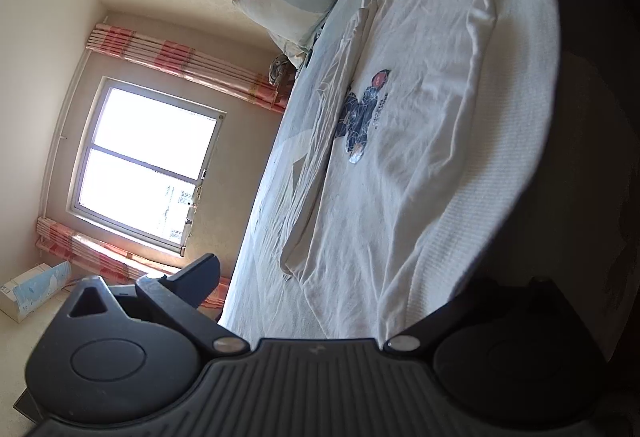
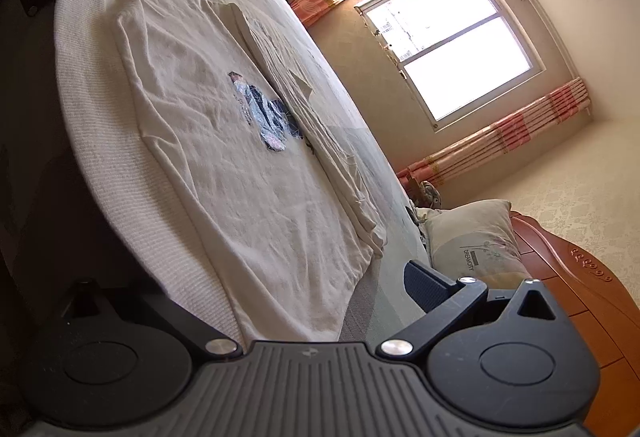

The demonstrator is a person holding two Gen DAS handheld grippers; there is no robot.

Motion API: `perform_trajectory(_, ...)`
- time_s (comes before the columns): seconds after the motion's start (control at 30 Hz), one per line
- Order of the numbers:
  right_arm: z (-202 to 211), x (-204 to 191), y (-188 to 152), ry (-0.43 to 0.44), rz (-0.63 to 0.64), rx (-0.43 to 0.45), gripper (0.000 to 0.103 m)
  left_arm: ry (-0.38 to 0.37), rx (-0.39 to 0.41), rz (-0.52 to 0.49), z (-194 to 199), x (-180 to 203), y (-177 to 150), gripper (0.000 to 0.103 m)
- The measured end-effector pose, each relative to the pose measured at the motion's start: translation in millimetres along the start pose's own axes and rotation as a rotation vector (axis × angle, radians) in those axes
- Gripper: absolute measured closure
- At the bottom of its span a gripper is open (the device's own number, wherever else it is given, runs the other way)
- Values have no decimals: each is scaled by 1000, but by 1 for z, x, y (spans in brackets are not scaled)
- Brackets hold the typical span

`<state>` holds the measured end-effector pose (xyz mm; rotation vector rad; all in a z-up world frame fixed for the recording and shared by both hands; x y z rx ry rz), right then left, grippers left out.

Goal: Fold clothes

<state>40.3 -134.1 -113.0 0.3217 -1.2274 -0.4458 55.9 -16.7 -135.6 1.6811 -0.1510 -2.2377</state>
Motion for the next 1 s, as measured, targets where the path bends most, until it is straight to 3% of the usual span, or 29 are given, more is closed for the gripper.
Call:
perform_trajectory(0.63,-18,8,12,-159,49,39,0,52,4,55,-16,-31,11,0)
perform_trajectory(1.0,-45,28,20,-164,75,36,0,34,9,24,-46,-48,20,0)
Point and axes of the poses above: each gripper's, at about its wrist camera, not at the fingertips, and z roughly against the way its jaws point, x to its right, y to its top, the point moved 3 cm from there along -z, roughly the way its jaws point, and after that the axes turned 3 degrees about -y, right-handed, at the moved point
